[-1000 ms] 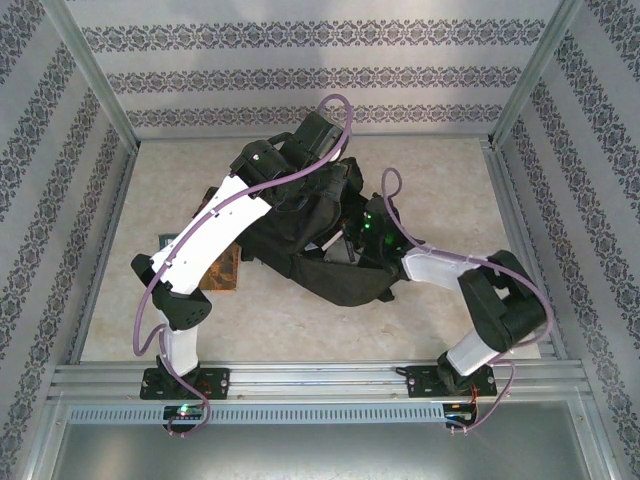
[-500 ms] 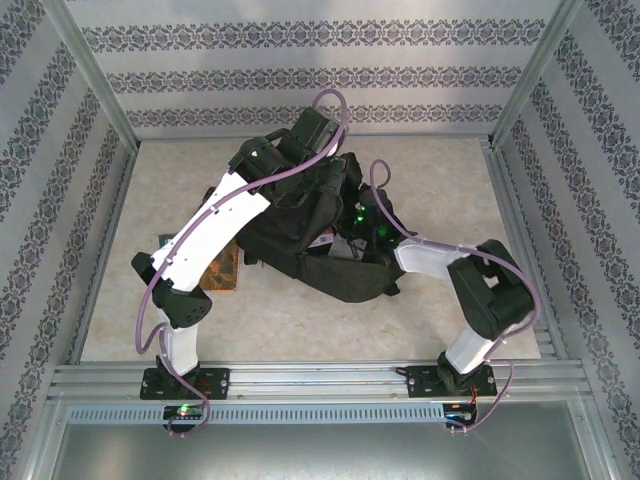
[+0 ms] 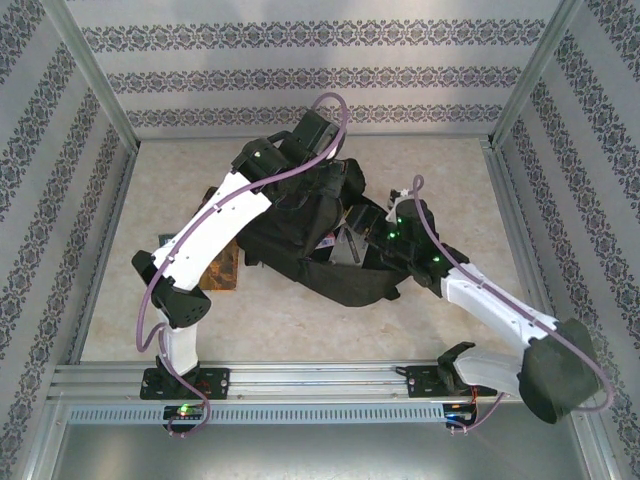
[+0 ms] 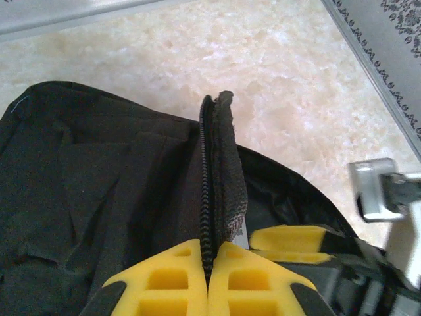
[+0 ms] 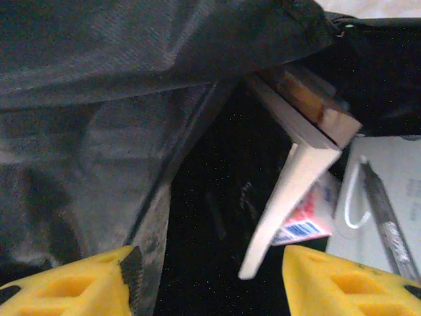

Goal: Pack the student bag

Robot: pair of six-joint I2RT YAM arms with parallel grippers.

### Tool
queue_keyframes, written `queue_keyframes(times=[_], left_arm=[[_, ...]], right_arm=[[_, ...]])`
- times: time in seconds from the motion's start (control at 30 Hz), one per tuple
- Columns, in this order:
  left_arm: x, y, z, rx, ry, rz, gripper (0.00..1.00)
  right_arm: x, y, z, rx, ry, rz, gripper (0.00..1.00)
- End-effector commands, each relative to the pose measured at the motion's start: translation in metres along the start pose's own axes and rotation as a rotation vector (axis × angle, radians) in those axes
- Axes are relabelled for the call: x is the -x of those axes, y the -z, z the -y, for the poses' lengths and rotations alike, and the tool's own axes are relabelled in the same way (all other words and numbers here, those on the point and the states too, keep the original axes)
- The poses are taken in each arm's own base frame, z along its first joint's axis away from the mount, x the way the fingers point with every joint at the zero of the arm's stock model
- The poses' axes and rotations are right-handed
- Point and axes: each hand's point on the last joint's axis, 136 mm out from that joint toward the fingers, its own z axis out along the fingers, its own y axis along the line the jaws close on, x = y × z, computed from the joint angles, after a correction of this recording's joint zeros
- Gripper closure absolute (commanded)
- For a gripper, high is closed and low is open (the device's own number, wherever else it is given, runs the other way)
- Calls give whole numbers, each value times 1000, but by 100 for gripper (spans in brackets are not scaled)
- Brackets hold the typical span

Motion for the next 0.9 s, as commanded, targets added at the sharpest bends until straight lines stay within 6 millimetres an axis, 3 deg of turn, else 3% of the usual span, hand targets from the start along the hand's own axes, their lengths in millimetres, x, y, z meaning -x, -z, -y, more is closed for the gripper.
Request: queue_keyframes(times=[0.0, 0.2, 0.3, 0.37, 0.6, 0.73, 0.87], left_arm=[[21, 27, 1, -50, 62, 116, 100], [4, 20, 0, -79, 97, 97, 100], [-12, 8, 3, -102, 107, 50, 100], [-27, -6, 6, -125, 125, 6, 100], [-85, -60, 23, -202, 147, -177, 96], [-106, -78, 32, -245, 141, -242, 84], [-97, -69, 44, -325, 118, -213, 53]], right_arm=[[-5, 21, 23, -106, 69, -5, 42], [7, 66, 52, -319, 124, 13, 47], [19, 93, 54, -380, 204, 64, 50], [25, 108, 54, -414, 233, 76, 54], [36, 142, 43, -464, 268, 62, 48], [41, 151, 32, -447, 315, 80, 46], [41, 150, 22, -402, 323, 81, 43]])
